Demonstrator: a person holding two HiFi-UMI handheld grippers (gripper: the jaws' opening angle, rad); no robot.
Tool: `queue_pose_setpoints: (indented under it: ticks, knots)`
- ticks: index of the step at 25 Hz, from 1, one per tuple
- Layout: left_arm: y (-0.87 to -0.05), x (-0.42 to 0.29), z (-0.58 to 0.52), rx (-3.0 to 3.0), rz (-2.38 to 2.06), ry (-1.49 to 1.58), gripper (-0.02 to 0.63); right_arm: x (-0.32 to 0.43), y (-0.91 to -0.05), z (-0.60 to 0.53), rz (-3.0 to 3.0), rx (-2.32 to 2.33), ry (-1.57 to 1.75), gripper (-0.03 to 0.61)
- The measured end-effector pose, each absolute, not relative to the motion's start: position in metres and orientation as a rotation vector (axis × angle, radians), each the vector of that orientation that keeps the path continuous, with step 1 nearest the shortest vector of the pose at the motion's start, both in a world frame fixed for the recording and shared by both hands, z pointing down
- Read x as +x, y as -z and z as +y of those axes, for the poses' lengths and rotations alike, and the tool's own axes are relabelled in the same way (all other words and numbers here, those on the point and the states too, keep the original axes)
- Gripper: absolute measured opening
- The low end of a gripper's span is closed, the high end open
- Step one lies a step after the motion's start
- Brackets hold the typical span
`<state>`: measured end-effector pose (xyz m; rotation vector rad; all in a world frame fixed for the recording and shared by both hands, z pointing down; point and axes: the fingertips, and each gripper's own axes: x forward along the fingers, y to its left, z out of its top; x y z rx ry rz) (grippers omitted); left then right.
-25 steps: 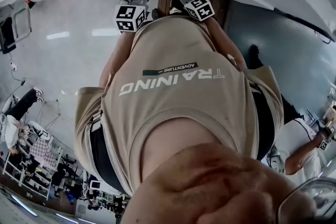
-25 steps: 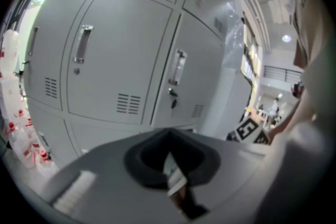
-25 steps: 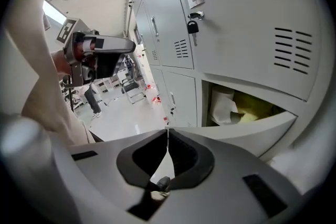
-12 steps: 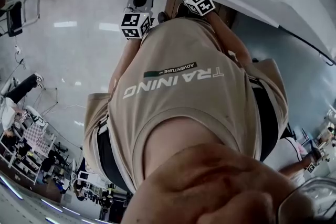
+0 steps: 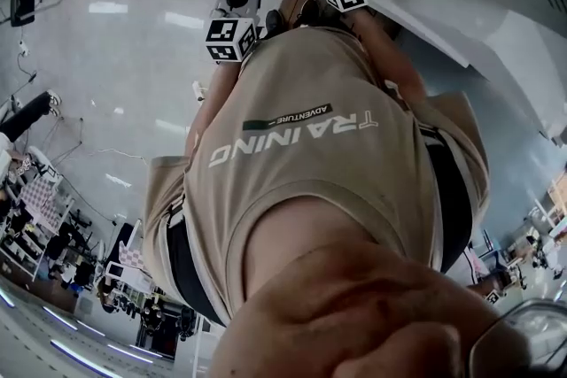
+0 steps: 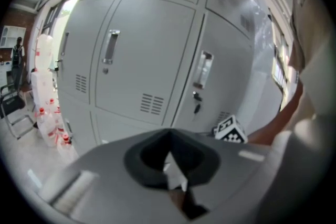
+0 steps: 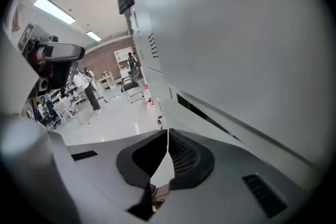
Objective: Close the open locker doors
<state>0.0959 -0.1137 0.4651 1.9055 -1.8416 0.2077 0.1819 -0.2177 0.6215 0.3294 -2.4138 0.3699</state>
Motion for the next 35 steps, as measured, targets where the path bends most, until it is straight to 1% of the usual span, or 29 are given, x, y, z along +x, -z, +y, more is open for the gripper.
queue_pose_setpoints:
  ticks: [8,15,22,30,35]
  knots:
    - [-0.464,0.074,-0.117,1.875,-1.862,-0.181,0.0,0.176,-0.621,-0.235,-2.366,0.337,-0.308,0.015]
    - [-0.455,0.074,-0.13,1.943,-1.842,-0.175,0.0,0.178,-0.621,-0.231,-2.352,0.353,-0.324,0.015]
    - [-0.455,0.072,-0.137,2.036,-1.754,-0.182,0.0,0.178,-0.605,-0.23,-2.367,0.383,-0.256,0.015]
    - [-0.449,0.084,-0.128,2.178,-1.602,-0.184,0.0,0.19,-0.535,-0.196,-2.483,0.545,-0.37,0.015]
    - [-0.453,0.102,-0.13,2.283,-1.471,-0.175,0.0,0.204,-0.512,-0.162,-2.501,0.586,-0.406,0.015]
